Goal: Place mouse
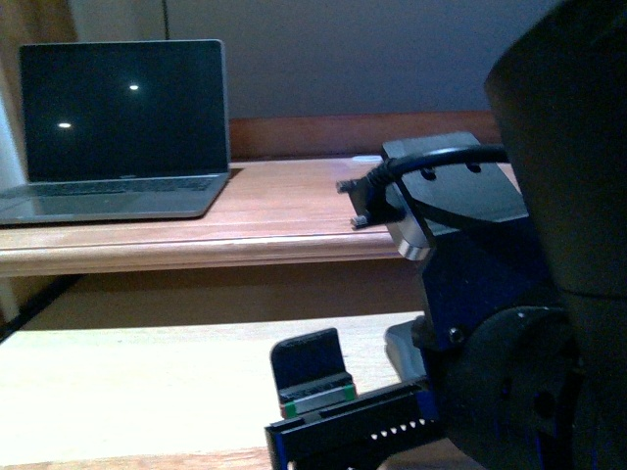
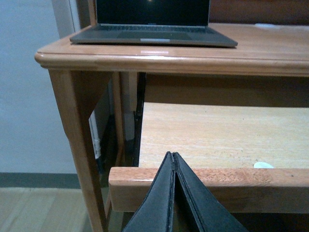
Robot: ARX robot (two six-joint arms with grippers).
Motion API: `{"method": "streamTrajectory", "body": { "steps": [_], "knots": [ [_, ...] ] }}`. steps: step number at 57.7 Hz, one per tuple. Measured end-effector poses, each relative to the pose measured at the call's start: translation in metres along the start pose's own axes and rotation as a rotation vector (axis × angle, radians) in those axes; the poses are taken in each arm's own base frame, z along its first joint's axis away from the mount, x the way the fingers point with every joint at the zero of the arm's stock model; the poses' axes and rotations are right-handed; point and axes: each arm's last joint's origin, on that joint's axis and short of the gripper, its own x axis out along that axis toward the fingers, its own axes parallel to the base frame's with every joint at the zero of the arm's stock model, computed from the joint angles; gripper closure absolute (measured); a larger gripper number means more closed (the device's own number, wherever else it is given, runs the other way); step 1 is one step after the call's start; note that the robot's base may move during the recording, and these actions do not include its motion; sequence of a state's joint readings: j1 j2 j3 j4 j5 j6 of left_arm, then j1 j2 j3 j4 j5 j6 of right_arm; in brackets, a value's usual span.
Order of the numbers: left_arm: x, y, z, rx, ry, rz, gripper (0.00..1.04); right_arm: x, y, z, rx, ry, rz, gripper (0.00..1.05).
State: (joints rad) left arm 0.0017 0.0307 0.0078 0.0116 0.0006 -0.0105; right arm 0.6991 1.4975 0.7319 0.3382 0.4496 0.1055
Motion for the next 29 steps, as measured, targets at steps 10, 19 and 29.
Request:
{"method": "streamTrajectory", "body": {
  "steps": [10,19,29],
  "knots": [
    [-0.001,0.0,0.001,0.0,-0.013,0.0,1.02,0.011,0.003,0.001,-0.013,0.027,-0.03,0.07],
    [-0.002,0.0,0.001,0.0,-0.014,0.0,1.02,0.022,0.0,0.001,-0.017,0.047,-0.082,0.07],
    [-0.002,0.0,0.001,0.0,-0.014,0.0,1.02,0.034,-0.005,0.001,-0.022,0.077,-0.141,0.07]
  ]
}}
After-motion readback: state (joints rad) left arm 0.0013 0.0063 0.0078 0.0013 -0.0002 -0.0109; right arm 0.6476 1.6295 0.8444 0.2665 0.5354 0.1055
